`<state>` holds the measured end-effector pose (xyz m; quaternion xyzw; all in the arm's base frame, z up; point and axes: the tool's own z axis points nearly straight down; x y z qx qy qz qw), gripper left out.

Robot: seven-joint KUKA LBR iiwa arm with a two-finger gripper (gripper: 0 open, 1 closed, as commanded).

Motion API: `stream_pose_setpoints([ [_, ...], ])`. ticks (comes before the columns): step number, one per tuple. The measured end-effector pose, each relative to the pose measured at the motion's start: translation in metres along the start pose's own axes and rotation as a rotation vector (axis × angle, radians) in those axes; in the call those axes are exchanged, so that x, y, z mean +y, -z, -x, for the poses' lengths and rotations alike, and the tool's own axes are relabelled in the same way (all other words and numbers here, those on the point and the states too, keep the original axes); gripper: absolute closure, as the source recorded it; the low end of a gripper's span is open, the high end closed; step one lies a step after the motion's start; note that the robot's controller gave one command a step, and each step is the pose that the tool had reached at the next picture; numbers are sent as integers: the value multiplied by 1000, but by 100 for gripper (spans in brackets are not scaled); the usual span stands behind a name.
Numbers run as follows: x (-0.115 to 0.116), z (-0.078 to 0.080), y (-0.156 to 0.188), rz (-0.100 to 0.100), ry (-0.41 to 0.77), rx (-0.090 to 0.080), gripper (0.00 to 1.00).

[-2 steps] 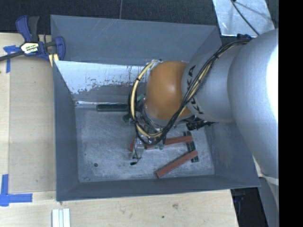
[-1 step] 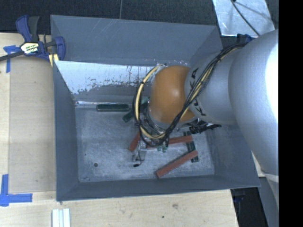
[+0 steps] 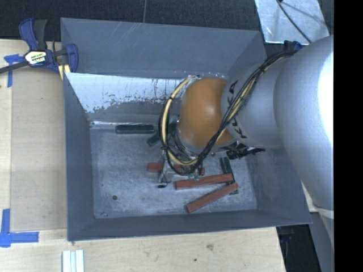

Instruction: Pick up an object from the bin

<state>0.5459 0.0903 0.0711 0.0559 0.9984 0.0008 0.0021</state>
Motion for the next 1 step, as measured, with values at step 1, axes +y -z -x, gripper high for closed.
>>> stream_pose_setpoints([
  [1,-41,5,130,-2,218,-7,100],
])
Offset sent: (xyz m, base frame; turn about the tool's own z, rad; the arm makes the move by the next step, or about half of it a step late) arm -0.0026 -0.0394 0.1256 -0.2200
